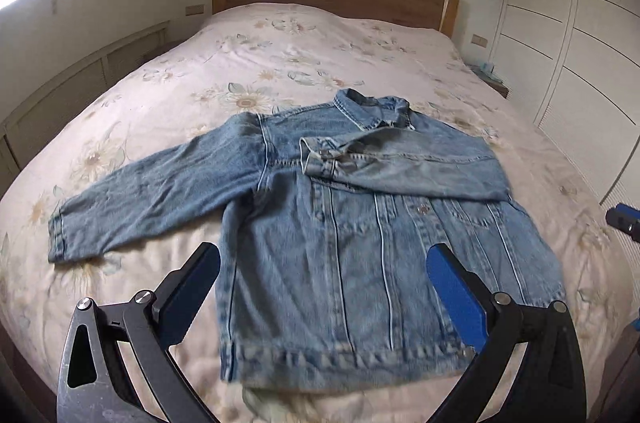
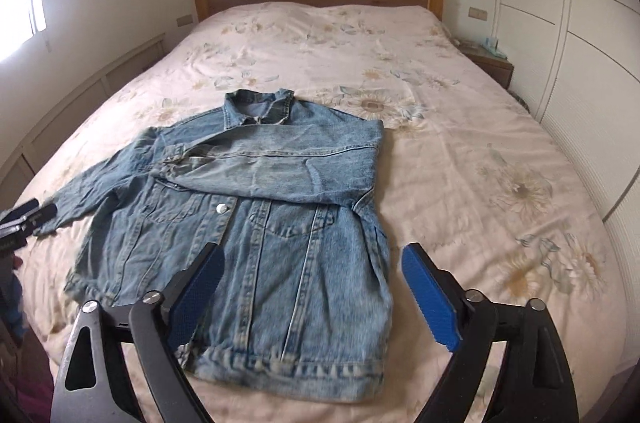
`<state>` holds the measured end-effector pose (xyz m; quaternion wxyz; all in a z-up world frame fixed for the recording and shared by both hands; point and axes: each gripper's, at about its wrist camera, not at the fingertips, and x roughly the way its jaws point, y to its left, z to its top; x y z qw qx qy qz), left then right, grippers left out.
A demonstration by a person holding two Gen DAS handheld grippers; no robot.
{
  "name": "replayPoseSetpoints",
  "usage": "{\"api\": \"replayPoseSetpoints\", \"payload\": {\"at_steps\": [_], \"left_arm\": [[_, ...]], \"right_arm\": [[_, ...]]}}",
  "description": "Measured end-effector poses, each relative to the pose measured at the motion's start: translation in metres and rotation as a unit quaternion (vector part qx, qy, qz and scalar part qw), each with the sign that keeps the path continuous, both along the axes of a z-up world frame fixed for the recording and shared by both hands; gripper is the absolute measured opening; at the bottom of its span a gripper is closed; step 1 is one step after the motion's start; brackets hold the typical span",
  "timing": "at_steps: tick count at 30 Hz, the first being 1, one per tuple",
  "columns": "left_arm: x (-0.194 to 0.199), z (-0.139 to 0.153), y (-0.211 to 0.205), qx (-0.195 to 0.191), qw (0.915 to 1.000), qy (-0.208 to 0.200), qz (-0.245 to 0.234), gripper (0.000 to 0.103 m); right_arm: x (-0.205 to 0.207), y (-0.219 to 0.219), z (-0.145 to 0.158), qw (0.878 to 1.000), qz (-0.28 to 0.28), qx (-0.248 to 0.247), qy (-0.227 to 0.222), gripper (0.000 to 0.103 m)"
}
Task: Fold large clothes
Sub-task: 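Move the left tool to the cuff of the other sleeve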
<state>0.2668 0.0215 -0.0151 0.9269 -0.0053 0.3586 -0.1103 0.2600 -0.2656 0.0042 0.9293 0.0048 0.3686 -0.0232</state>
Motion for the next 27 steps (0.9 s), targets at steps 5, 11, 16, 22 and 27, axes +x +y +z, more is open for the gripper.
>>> {"api": "replayPoseSetpoints", "payload": {"at_steps": [5, 11, 16, 22, 27], "left_arm": [[-0.034, -0.011, 0.022, -0.009, 0.9996, -0.01, 0.024, 0.102], [-0.049, -0.019, 0.055, -0.053, 0.9982, -0.001, 0.027, 0.102], [-0.048, -0.027, 0.085, -0.087, 0.9951, 0.023, 0.041, 0.102], [-0.033, -0.044, 0.131, -0.12, 0.9865, 0.043, 0.102, 0.102], [-0.006, -0.058, 0.185, -0.144, 0.9737, 0.057, 0.167, 0.101]], "right_arm": [[-0.034, 0.012, 0.007, 1.0, -0.004, -0.003, -0.007, 0.093], [-0.063, 0.022, 0.015, 1.0, -0.01, -0.003, -0.023, 0.103], [-0.076, 0.023, 0.02, 0.999, -0.023, 0.008, -0.031, 0.103], [-0.077, 0.019, 0.009, 0.999, -0.031, 0.005, -0.021, 0.103], [-0.069, 0.012, -0.01, 0.999, -0.045, 0.01, -0.003, 0.103]]}}
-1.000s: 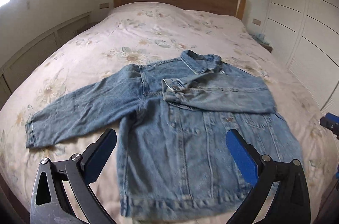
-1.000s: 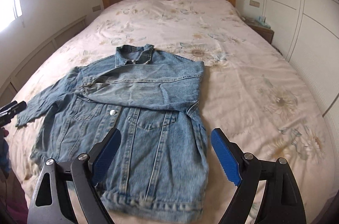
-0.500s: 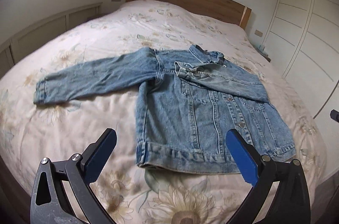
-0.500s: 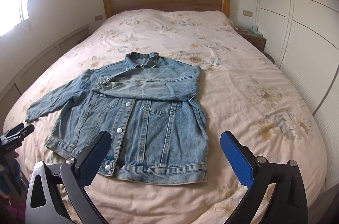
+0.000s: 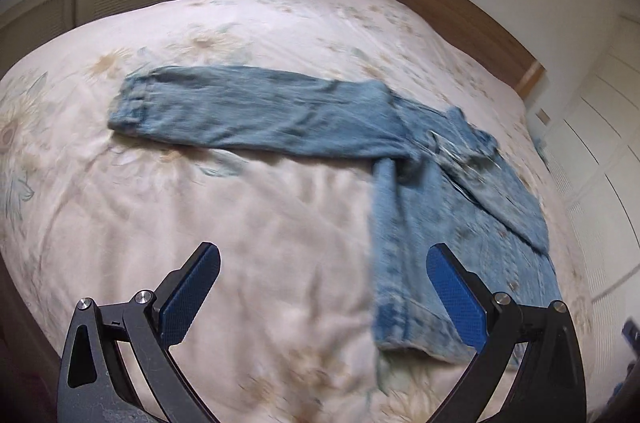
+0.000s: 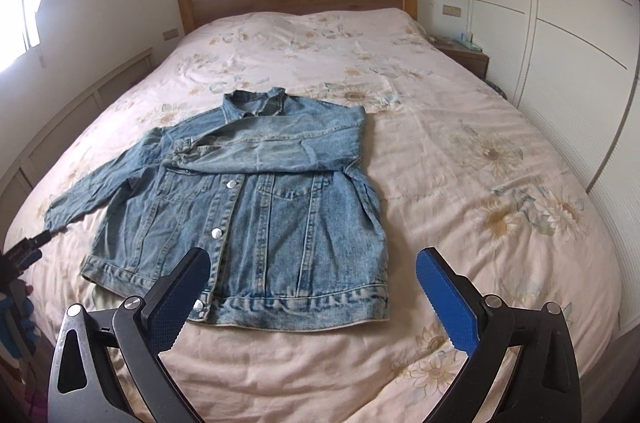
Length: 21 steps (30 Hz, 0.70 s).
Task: Fold large clothes
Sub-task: 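Move the left tool to the cuff of the other sleeve, then grasp the sleeve cuff with the left tool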
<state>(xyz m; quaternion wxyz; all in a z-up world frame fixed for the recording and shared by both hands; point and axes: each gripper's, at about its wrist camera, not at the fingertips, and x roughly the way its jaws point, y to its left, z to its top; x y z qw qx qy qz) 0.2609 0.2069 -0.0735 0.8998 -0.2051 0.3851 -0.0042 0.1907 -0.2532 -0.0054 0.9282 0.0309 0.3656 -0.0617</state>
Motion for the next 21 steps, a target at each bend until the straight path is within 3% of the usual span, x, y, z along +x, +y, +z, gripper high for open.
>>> {"api": "replayPoseSetpoints", "payload": {"at_steps": [5, 11, 14, 19, 21], "left_arm": [[0.031, -0.019, 0.055, -0.032, 0.9971, 0.016, 0.066, 0.097], [0.06, -0.053, 0.114, -0.096, 0.9863, 0.036, 0.129, 0.088], [0.067, -0.072, 0.139, -0.147, 0.9757, 0.031, 0.16, 0.083], [0.069, -0.08, 0.167, -0.215, 0.9583, -0.011, 0.188, 0.081], [0.071, -0.083, 0.181, -0.246, 0.9487, -0.031, 0.197, 0.073]], "right_arm": [[0.015, -0.003, -0.022, 1.0, -0.011, 0.004, 0.025, 0.103], [0.032, -0.005, -0.04, 0.999, -0.013, 0.0, 0.049, 0.103], [0.039, -0.006, -0.046, 0.998, -0.013, -0.009, 0.059, 0.103], [0.046, -0.013, -0.052, 0.997, -0.021, -0.01, 0.069, 0.103], [0.05, -0.013, -0.054, 0.997, -0.022, -0.015, 0.074, 0.103]]}}
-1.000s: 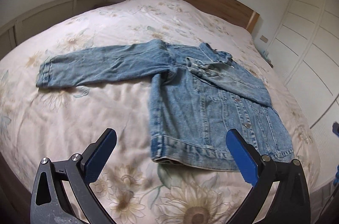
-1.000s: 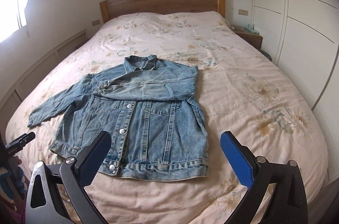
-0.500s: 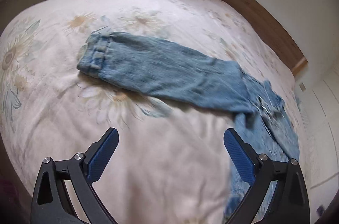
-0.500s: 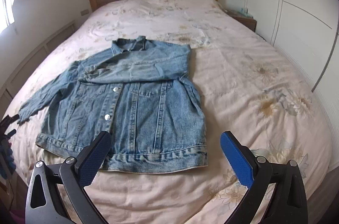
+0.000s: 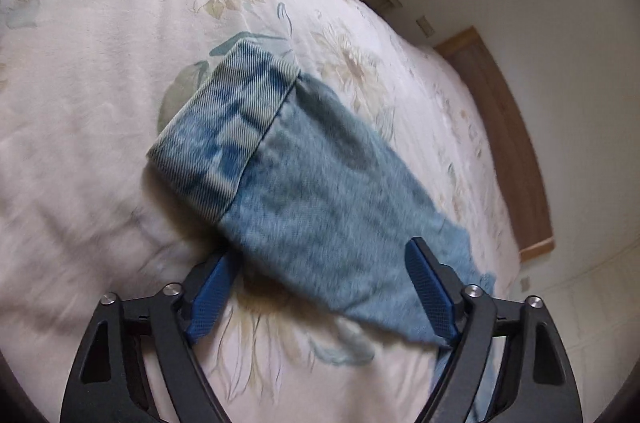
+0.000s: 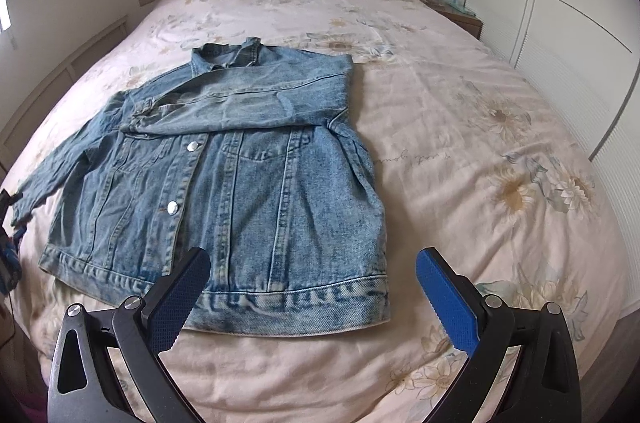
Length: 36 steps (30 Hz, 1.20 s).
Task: Fold large clothes
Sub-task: 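Grasp the sleeve cuff with the left tool, then carry the sleeve across the jacket body and release it with the left tool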
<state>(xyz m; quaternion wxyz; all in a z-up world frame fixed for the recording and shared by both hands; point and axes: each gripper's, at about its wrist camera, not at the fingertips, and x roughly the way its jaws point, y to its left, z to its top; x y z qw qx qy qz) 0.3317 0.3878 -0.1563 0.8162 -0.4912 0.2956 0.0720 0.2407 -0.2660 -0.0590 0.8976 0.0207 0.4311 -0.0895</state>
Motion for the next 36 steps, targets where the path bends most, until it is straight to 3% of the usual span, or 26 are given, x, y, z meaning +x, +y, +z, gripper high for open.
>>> {"api": "replayPoseSetpoints", "payload": {"at_steps": [7, 11, 13, 17, 25, 34, 35, 36], "left_arm": [[-0.001, -0.016, 0.04, -0.106, 0.9922, -0.053, 0.04, 0.033], [0.002, -0.016, 0.054, -0.125, 0.9898, -0.05, 0.047, 0.018], [0.006, -0.013, 0.061, -0.121, 0.9912, -0.027, 0.047, 0.005], [0.013, 0.009, 0.064, -0.076, 0.9964, -0.004, 0.037, 0.003], [0.029, 0.072, 0.046, -0.04, 0.9985, -0.038, 0.007, 0.003], [0.056, 0.117, -0.03, -0.039, 0.9942, -0.085, -0.054, 0.003], [0.061, 0.122, -0.039, -0.034, 0.9946, -0.098, -0.006, 0.003], [0.069, 0.129, -0.052, -0.028, 0.9943, -0.102, -0.018, 0.003]], "right_arm": [[0.008, 0.006, -0.003, 1.0, 0.015, -0.014, 0.011, 0.103], [0.011, 0.007, -0.004, 1.0, 0.019, -0.014, 0.013, 0.103], [0.012, 0.006, -0.005, 1.0, 0.02, -0.011, 0.013, 0.103], [0.012, 0.004, -0.008, 1.0, 0.026, -0.012, 0.012, 0.103], [0.013, -0.008, -0.02, 0.999, 0.03, -0.001, 0.014, 0.103], [0.012, -0.038, -0.026, 1.0, 0.016, 0.013, 0.004, 0.103], [0.012, -0.042, -0.025, 1.0, 0.014, 0.014, 0.002, 0.103], [0.011, -0.046, -0.025, 1.0, 0.012, 0.015, 0.001, 0.103]]}}
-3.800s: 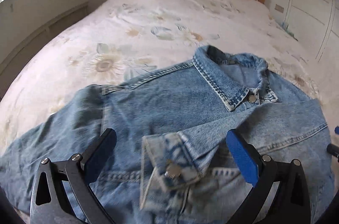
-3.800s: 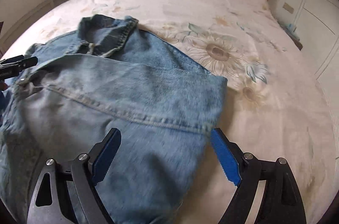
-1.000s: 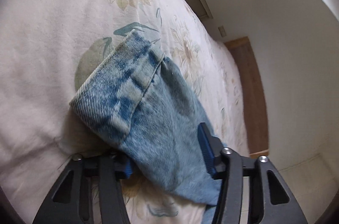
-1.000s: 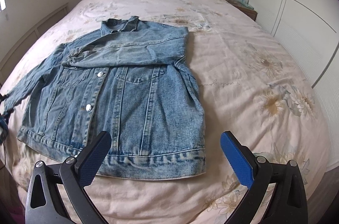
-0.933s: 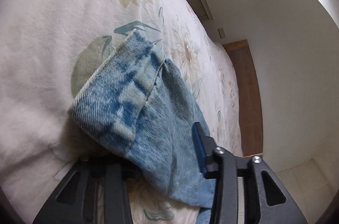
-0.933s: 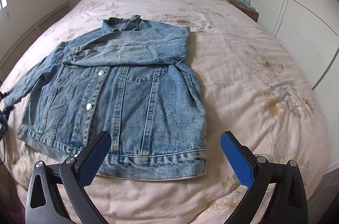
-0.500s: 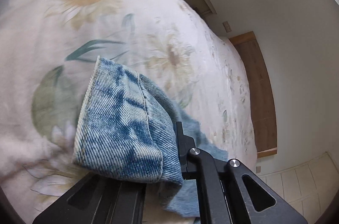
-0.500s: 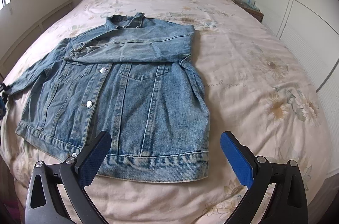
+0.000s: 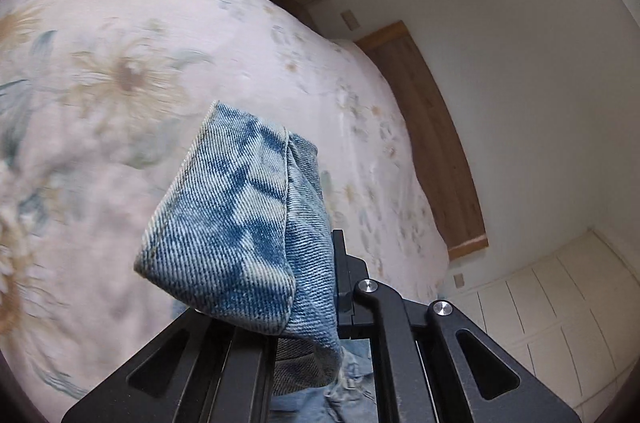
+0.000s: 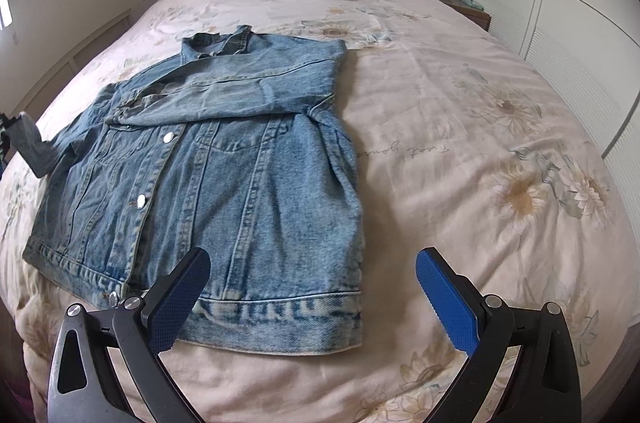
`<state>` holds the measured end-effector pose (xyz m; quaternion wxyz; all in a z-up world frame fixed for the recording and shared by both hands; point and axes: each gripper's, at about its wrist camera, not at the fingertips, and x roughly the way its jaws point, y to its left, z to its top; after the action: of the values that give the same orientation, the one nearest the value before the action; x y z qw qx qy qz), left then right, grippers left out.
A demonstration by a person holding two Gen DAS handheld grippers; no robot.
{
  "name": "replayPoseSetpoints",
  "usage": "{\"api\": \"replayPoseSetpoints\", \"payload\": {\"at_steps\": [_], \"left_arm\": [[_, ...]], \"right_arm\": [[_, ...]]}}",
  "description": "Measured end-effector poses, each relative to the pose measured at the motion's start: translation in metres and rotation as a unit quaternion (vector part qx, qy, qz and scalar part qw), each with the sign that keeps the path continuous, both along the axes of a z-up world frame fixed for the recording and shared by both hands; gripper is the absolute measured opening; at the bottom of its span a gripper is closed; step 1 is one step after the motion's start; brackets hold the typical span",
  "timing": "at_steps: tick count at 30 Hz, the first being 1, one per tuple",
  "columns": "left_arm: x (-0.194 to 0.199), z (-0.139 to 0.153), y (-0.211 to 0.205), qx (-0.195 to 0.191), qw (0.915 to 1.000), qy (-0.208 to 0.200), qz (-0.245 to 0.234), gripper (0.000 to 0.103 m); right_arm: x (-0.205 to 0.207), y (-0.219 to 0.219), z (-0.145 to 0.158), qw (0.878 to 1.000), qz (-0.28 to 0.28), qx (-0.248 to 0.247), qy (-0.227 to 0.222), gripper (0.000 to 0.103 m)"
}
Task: Fold large clothes
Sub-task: 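Carry the sleeve across the jacket body and release it with the left tool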
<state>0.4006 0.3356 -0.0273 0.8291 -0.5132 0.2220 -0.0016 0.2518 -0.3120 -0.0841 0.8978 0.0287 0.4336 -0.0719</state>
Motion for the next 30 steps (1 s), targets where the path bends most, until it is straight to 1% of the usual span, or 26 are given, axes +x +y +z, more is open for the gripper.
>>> {"api": "replayPoseSetpoints", "payload": {"at_steps": [3, 5, 7, 9, 12, 17, 19, 20, 23, 26, 27, 28, 30], "left_arm": [[0.025, 0.016, -0.039, 0.02, 0.9993, -0.009, -0.03, 0.003], [0.047, 0.023, -0.07, 0.032, 0.9982, -0.011, -0.049, 0.003], [0.061, 0.027, -0.098, 0.044, 0.9965, -0.015, -0.069, 0.003], [0.078, 0.036, -0.133, 0.06, 0.9934, -0.02, -0.095, 0.003], [0.098, 0.042, -0.178, 0.077, 0.9883, -0.025, -0.129, 0.003], [0.119, 0.036, -0.254, 0.095, 0.9778, -0.03, -0.185, 0.003], [0.135, 0.031, -0.285, 0.096, 0.974, -0.031, -0.203, 0.003], [0.136, 0.029, -0.298, 0.096, 0.972, -0.031, -0.212, 0.003], [0.148, 0.021, -0.343, 0.102, 0.9637, -0.028, -0.245, 0.003], [0.153, 0.006, -0.387, 0.114, 0.9527, -0.021, -0.281, 0.003], [0.152, 0.0, -0.406, 0.123, 0.9471, -0.017, -0.296, 0.003], [0.152, -0.004, -0.419, 0.129, 0.9435, -0.013, -0.305, 0.003], [0.151, -0.02, -0.444, 0.143, 0.9337, 0.0, -0.329, 0.003]], "right_arm": [[-0.002, -0.011, 0.0, 1.0, -0.004, 0.0, -0.003, 0.103], [-0.004, -0.017, 0.0, 1.0, -0.006, -0.001, -0.004, 0.103], [-0.006, -0.026, 0.001, 1.0, -0.009, -0.004, -0.005, 0.103], [-0.009, -0.035, 0.001, 1.0, -0.014, -0.006, -0.007, 0.103], [-0.013, -0.052, -0.001, 1.0, -0.028, 0.001, -0.01, 0.103], [-0.021, -0.08, -0.006, 0.998, -0.055, 0.009, -0.012, 0.103], [-0.023, -0.088, -0.008, 0.998, -0.062, 0.011, -0.011, 0.103], [-0.025, -0.093, -0.009, 0.998, -0.067, 0.013, -0.01, 0.103], [-0.03, -0.107, -0.013, 0.996, -0.082, 0.015, -0.008, 0.103], [-0.034, -0.118, -0.017, 0.995, -0.095, 0.018, -0.005, 0.103], [-0.035, -0.121, -0.019, 0.995, -0.098, 0.019, -0.004, 0.103], [-0.036, -0.124, -0.02, 0.995, -0.101, 0.019, -0.003, 0.103], [-0.039, -0.128, -0.023, 0.994, -0.105, 0.021, -0.001, 0.103]]}}
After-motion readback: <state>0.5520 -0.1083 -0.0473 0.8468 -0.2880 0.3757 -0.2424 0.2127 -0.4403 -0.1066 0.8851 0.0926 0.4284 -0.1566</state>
